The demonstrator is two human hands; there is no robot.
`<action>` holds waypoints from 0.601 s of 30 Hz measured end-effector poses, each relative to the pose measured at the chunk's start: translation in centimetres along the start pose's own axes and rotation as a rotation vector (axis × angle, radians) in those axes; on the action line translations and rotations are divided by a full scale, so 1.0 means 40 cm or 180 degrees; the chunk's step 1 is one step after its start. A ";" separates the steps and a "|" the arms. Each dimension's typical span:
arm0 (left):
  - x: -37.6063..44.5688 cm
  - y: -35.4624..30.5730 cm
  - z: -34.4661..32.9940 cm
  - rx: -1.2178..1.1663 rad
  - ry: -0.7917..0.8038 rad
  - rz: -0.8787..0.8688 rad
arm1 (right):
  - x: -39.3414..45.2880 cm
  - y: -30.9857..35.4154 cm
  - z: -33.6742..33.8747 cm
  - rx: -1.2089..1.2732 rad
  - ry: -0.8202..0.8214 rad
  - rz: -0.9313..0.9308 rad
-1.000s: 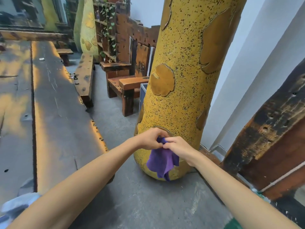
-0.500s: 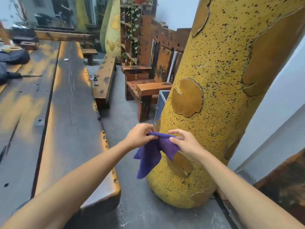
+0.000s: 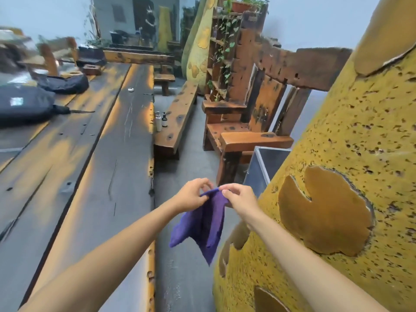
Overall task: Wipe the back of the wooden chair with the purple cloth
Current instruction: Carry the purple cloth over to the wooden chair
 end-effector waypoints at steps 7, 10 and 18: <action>0.254 0.068 0.005 -0.0166 0.0055 0.0362 | 0.309 -0.034 -0.045 -0.0324 0.0109 -0.0031; 0.362 0.063 0.029 -0.0185 -0.0145 0.0306 | 0.420 -0.026 -0.042 -0.0381 0.0033 -0.0065; 0.694 0.077 0.025 -0.0433 0.0090 0.0412 | 0.686 -0.107 -0.009 0.0521 -0.0554 -0.0723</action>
Point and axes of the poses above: each hand's wrist, its own x-axis towards the middle knuckle, its own z-axis out of the back of the hand, y = z × x, the point moved 8 cm from there along x, towards the middle knuckle, and after that the axes turned 11 degrees about z, right-handed, at the moved point
